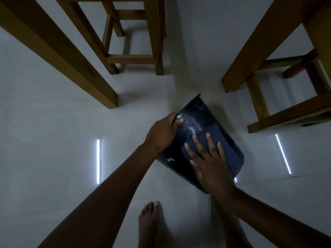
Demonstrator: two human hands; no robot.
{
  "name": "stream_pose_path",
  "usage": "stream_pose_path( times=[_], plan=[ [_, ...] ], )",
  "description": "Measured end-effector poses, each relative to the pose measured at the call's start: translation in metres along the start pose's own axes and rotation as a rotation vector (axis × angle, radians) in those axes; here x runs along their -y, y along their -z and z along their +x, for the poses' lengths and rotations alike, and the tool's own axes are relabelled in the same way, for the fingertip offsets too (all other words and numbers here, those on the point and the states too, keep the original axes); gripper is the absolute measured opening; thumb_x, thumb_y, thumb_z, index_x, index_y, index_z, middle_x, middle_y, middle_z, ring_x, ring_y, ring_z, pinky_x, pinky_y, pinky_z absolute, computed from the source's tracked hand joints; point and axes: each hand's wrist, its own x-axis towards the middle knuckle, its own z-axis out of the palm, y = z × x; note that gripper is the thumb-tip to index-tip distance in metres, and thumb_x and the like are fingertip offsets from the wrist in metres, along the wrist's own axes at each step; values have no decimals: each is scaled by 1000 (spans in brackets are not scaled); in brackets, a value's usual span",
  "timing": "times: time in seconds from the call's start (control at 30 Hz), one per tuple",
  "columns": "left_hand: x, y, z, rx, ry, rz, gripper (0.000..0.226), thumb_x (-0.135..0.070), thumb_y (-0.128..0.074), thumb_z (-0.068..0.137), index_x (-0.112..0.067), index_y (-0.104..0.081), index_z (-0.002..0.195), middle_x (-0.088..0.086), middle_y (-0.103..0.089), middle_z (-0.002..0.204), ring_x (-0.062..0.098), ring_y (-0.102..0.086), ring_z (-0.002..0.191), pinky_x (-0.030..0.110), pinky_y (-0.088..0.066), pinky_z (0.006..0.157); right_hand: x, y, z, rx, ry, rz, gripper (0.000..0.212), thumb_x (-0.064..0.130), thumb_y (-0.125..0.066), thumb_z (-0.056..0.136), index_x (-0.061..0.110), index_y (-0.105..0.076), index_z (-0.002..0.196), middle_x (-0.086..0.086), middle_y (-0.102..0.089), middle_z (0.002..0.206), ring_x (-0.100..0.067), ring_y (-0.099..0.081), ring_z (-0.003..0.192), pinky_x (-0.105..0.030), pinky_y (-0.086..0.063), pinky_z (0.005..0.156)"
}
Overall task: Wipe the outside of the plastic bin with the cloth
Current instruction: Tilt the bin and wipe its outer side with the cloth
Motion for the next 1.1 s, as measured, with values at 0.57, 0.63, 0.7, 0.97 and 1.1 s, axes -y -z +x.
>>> stream_pose_path(
  times=[0.57, 0.63, 0.7, 0.97, 1.1],
  plan=[
    [-4, -2, 2, -9, -15, -4, 37, -46, -37, 99, -18, -58, 114, 7, -71, 103, 22, -63, 85, 32, -49, 74, -12, 14, 36, -43, -48, 58, 52, 37, -27, 100, 33, -14, 151, 2, -9, 161, -25, -1, 148, -51, -14, 116],
    [-4, -3, 3, 2, -9, -6, 37, -46, -37, 100, -18, -58, 113, 6, -70, 103, 19, -60, 80, 30, -46, 71, -17, 15, 31, -70, -178, 157, 52, 38, -24, 100, 33, -14, 151, 2, -8, 161, -23, 0, 148, -52, -15, 116],
    [-2, -2, 2, 7, 1, -2, 35, -45, -37, 100, -19, -57, 112, 7, -71, 103, 20, -61, 79, 29, -44, 71, -9, 6, 11, -52, -137, 84, 53, 38, -26, 99, 33, -14, 151, 1, -7, 161, -27, 0, 148, -54, -14, 115],
    [-7, -2, 3, 8, -8, 23, 35, -44, -37, 100, -18, -57, 109, 8, -70, 101, 21, -59, 82, 28, -40, 70, -12, 16, 45, -44, 2, 52, 52, 37, -25, 100, 36, -11, 150, 3, -5, 161, -26, -3, 148, -49, -13, 116],
    [-4, -2, 2, 26, 12, -1, 35, -47, -36, 99, -19, -56, 106, 6, -69, 99, 21, -61, 77, 31, -45, 68, -17, 12, 26, -64, -169, 168, 52, 38, -22, 100, 35, -9, 150, 1, -6, 161, -25, 0, 148, -53, -17, 115]
  ],
)
